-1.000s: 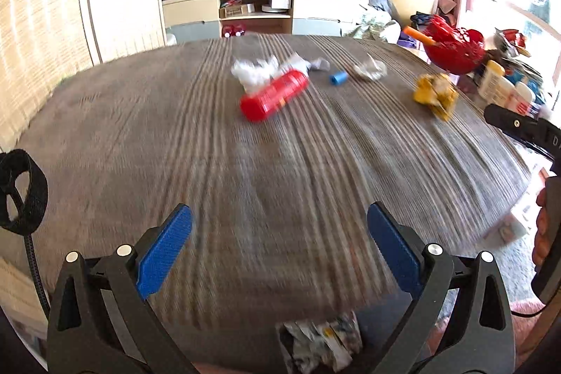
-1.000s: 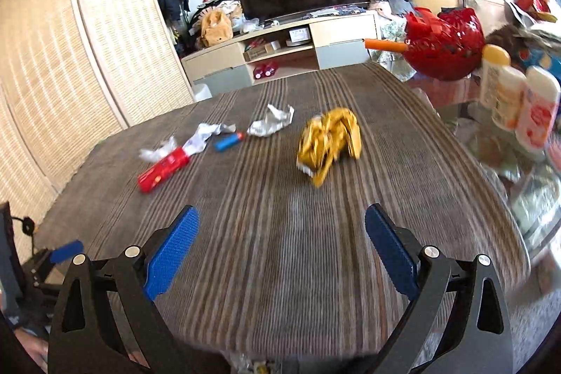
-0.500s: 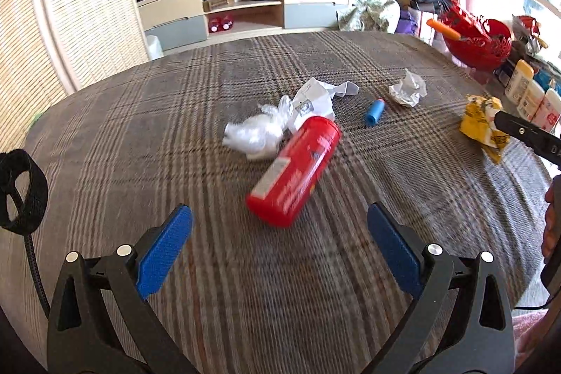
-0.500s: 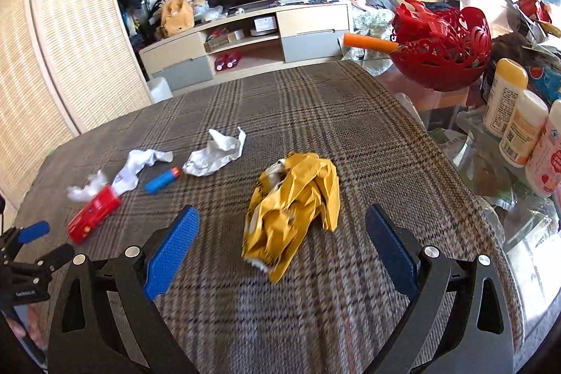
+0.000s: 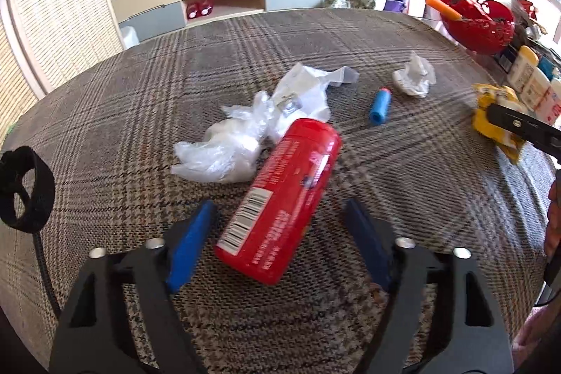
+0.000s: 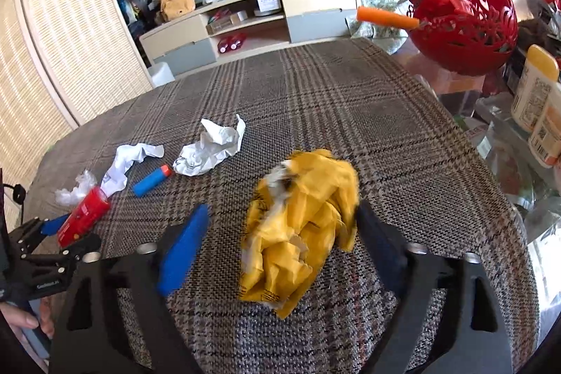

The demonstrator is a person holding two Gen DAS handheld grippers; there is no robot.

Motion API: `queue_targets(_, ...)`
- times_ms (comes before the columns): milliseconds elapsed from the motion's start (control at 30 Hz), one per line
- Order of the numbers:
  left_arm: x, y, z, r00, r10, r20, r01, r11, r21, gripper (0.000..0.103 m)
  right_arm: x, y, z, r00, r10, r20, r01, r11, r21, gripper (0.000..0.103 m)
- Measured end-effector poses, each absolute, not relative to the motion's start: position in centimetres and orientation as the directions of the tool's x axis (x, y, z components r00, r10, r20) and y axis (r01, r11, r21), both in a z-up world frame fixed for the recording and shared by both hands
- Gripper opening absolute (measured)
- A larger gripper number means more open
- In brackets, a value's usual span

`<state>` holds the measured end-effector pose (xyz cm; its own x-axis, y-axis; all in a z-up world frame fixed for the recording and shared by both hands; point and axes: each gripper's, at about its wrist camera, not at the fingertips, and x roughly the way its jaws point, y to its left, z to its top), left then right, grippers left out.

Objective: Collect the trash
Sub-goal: 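Grasp the red can with the left tool while the right tool grasps the yellow crumpled wrapper, then carry both items over the black bin and open both tools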

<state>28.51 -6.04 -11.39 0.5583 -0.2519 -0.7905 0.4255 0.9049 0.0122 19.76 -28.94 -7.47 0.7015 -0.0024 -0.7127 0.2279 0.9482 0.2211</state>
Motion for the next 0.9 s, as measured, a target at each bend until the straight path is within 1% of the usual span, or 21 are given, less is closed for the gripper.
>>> queue_targets(33,28.3,-6.1,-11.3,0.56,-0.254,-0.788,0.428,0.904,0.012,0.053,19.6,-29.2,-7.4,0.706,0.003,-0.708,0.231,0.945,0.234,0.056)
queue_targets(67,28.1,-6.1,-11.2,0.561,-0.257,-0.787,0.43,0.903,0.012,0.043,19.5,-29.3,-7.5,0.708,0.011,-0.706,0.229,0.942,0.245,0.052)
queue_targets(167,27.4,-6.2,-11.1,0.549,-0.274,-0.789,0.447,0.895,0.001,0.037,18.9,-29.2,-7.4,0.706,0.011,-0.708,0.219,0.948,0.233,0.046)
queue_targets(300,25.8,-6.2,-11.0,0.55,-0.27,-0.79,0.45,0.893,0.008,0.034,17.5,-28.9,-7.3,0.711,0.004,-0.703,0.208,0.954,0.216,0.039)
queue_targets(400,24.0,-5.9,-11.0,0.554,-0.278,-0.785,0.45,0.893,0.002,0.034,15.9,-29.1,-7.4,0.726,0.017,-0.688,0.206,0.949,0.24,0.037)
queue_targets(500,22.0,-5.7,-10.7,0.553,-0.295,-0.779,0.459,0.888,-0.011,0.034,14.3,-29.2,-7.3,0.733,0.049,-0.679,0.193,0.942,0.276,0.036)
queue_targets(633,18.6,-5.6,-9.9,0.567,-0.309,-0.763,0.466,0.885,-0.012,0.033,11.6,-28.3,-6.5,0.751,0.072,-0.656,0.162,0.944,0.289,0.036)
queue_targets(900,12.0,-4.4,-7.7,0.609,-0.343,-0.715,0.437,0.898,-0.059,0.034,5.2,-25.3,-4.0,0.798,0.102,-0.594,0.084,0.958,0.276,0.036)
